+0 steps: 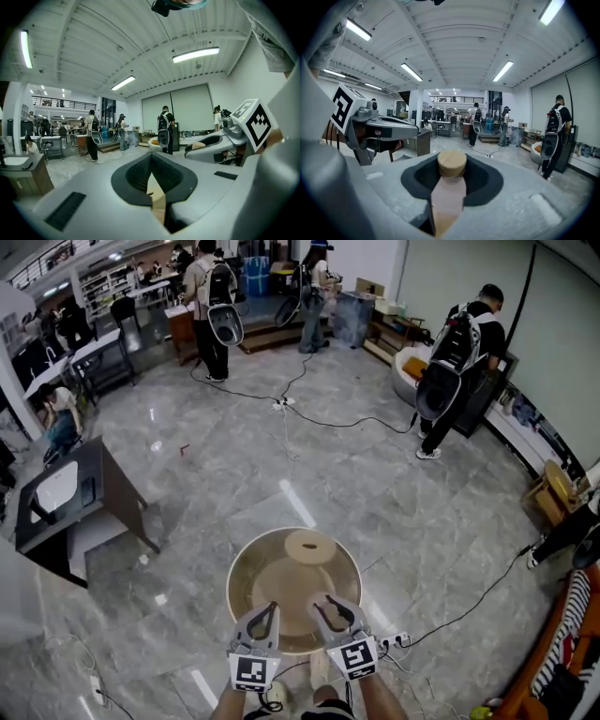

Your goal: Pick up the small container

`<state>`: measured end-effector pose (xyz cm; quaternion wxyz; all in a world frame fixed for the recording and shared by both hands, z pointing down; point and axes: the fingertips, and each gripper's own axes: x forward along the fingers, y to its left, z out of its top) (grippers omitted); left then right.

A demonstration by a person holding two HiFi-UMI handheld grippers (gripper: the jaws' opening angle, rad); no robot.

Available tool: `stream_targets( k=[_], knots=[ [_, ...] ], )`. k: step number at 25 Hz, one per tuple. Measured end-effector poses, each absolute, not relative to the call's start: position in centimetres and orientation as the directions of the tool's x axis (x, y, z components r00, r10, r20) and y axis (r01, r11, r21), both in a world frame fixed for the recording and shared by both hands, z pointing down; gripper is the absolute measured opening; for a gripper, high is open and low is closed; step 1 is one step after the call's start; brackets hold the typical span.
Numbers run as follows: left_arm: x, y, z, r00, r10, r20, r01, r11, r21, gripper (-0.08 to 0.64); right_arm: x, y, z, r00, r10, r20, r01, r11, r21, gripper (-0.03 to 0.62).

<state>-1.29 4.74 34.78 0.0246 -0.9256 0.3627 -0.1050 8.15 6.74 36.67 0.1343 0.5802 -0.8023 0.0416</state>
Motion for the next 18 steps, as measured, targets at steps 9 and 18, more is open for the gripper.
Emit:
stream_targets(
  k=[9, 18],
  knots=[
    [-3.2, 13.0, 30.5, 0.764, -0.628, 0.151, -0.621, -0.778, -0.092, 0.017, 6.6, 16.9, 32.3, -0.212, -0.949, 0.232, -0.962, 0.244, 0.120, 0.121],
    [-7.2, 19.2, 30.9, 0.788, -0.592, 0.169, -0.576, -0.806, -0.139, 0.017, 4.0, 25.1, 31.0, -0.153, -0.961, 0.230, -0.974, 0.186, 0.126, 0.123]
  ],
)
